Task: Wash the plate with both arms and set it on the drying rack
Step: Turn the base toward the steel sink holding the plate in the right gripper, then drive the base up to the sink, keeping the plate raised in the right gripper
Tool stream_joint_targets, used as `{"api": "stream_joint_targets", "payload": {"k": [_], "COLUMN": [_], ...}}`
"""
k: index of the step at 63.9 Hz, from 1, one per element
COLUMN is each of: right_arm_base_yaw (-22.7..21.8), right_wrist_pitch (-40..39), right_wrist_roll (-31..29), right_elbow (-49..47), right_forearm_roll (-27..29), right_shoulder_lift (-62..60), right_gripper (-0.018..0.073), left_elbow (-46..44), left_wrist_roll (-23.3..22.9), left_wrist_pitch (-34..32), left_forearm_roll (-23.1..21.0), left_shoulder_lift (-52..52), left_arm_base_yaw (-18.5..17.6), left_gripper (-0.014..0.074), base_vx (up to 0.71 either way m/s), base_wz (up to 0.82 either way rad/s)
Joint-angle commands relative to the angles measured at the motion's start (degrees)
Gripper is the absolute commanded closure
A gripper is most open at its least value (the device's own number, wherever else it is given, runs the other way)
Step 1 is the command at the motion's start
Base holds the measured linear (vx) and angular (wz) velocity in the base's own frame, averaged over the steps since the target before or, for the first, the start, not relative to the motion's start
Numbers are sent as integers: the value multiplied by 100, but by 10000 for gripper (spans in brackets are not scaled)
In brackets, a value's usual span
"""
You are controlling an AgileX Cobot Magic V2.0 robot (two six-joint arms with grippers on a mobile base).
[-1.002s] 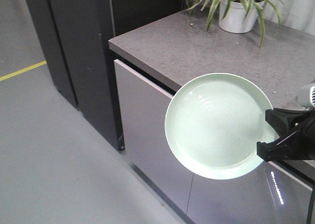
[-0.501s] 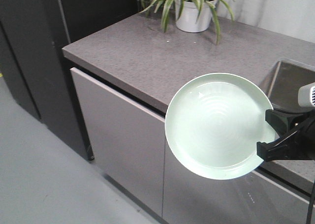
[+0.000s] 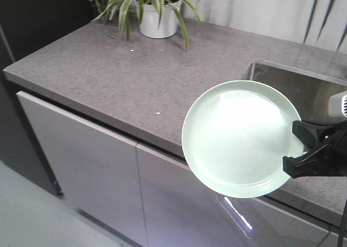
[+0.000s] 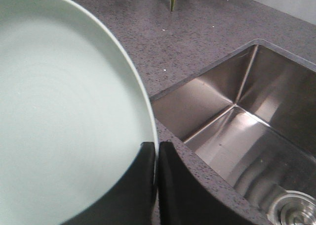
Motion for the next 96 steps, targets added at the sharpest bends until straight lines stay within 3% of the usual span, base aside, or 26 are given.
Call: {"api": "stream_joint_targets", "payload": {"k": [1, 96], "right_arm_base_yaw": [-18, -18], "right_wrist_pitch": [-441, -441], "right_wrist_roll": [-39, -39], "right_elbow": [-168, -168], "right_forearm_roll": [-43, -43], "right_shoulder_lift": [-79, -79], "right_gripper": [568, 568], "left_elbow": [123, 123], "left_wrist_roll": [-55, -55], "left_wrist_pitch": [-413, -413], "left_forearm_roll": [-22, -22], "left_shoulder_lift": [-86, -86], "left_arm_base_yaw": [4, 4], "left_gripper": [602, 602], "base_vx": [6, 6], "base_wz": [-31, -30]}}
